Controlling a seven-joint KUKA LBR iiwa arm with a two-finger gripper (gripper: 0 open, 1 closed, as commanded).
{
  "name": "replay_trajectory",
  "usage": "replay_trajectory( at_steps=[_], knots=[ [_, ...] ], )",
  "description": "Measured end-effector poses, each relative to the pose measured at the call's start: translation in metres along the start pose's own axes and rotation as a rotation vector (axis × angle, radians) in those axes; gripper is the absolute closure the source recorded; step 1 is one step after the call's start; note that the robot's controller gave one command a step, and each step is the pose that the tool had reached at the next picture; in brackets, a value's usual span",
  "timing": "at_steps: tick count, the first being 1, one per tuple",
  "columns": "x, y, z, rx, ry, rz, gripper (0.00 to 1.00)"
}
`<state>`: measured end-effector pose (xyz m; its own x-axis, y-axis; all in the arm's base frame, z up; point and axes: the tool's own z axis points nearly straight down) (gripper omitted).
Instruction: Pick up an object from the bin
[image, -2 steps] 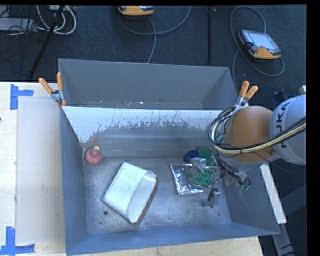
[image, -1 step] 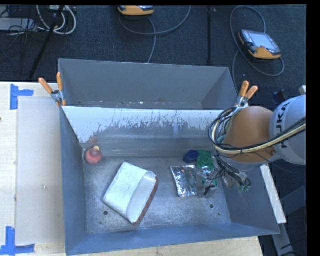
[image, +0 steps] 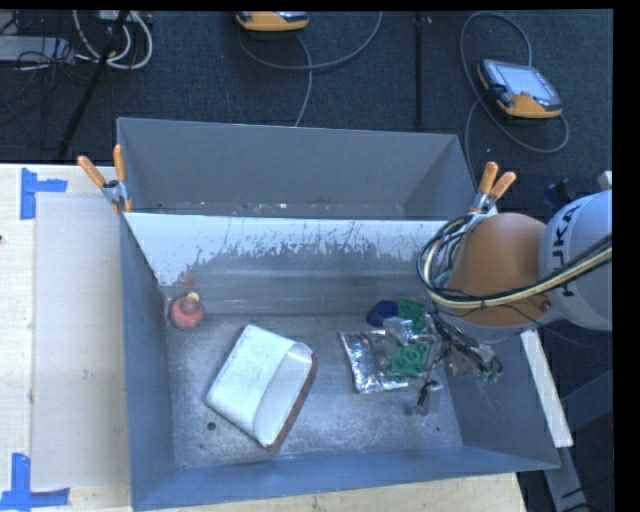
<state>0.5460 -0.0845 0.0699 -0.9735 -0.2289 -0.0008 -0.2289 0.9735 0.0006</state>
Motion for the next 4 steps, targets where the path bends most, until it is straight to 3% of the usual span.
replay_trajectory(
  at_steps=[1, 2, 3, 4],
  knots=[
    [-0.0001, 0.0001, -0.0002, 0.0, 0.0, 0.001, 1.0],
    [0.0001, 0.0, 0.0002, 0.0, 0.0, 0.001, 0.0],
    [0.0, -0.0001, 0.0, 0.0, 0.0, 0.002, 1.0],
    [0.0001, -0.0001, 0.0002, 0.0, 0.0, 0.002, 0.0]
  ],
)
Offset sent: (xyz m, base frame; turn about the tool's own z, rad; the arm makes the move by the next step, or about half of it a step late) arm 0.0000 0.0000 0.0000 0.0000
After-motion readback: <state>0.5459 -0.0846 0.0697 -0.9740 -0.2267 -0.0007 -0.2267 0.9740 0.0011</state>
